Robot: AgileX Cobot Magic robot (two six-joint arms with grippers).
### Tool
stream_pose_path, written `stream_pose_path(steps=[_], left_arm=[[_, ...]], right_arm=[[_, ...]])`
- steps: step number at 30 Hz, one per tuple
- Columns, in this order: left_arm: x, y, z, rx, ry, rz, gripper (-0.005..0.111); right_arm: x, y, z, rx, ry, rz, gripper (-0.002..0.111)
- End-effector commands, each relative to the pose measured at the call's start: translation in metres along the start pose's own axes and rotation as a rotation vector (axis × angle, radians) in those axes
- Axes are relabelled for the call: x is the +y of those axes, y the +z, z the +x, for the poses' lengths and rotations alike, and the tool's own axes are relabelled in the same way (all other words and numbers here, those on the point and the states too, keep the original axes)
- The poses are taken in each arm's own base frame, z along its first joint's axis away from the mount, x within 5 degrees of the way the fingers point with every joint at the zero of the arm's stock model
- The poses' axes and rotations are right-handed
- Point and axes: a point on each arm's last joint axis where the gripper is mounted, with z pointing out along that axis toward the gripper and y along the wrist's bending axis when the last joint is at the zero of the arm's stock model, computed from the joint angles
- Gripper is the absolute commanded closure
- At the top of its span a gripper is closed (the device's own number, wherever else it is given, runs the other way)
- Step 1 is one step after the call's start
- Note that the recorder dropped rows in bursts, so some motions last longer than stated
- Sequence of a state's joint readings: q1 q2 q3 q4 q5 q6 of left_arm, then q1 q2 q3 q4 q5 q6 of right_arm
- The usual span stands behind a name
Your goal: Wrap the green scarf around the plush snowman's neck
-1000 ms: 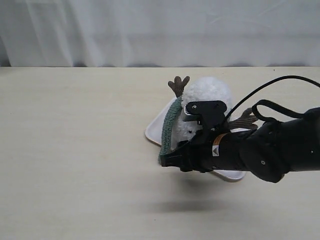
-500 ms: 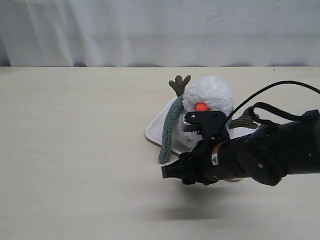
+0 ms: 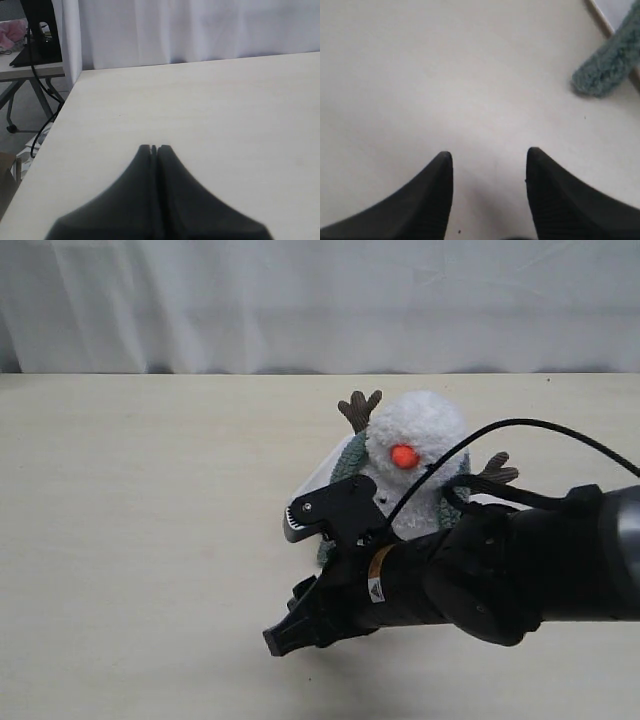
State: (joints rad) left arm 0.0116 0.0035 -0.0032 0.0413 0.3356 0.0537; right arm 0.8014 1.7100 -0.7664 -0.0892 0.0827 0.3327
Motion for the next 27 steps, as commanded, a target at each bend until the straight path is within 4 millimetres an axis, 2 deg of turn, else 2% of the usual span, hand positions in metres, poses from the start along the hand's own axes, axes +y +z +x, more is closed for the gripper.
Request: stream_pose_path(steps=[1,10,21,22,27], left_arm=[[0.0,0.0,0.0,-0.013,-0.006,0.0,0.107],[0.0,0.0,0.0,-0.013,-0.006,0.0,0.107],[0.0,0.0,0.0,-0.013,-0.006,0.0,0.107],[0.0,0.0,0.0,-0.013,-0.006,0.0,0.107],[0.0,0.0,0.0,-0.013,-0.006,0.0,0.107]], right_arm=[[0.004,-0.018,-0.015,-0.077,-0.046,-0.018,0.069],[0.007,-0.061,-0.029,-0.182,-0.155,-0.027,0.104],[0.007,-0.12,-0.035,-0.278,-0.193,-0.027,0.104],[0.007,-0.13,-0.034,-0.294,-0.192,-0.028,0.104],[0.004,-0.159,-0.03,-0.315,-0.189,-0.023,0.104]])
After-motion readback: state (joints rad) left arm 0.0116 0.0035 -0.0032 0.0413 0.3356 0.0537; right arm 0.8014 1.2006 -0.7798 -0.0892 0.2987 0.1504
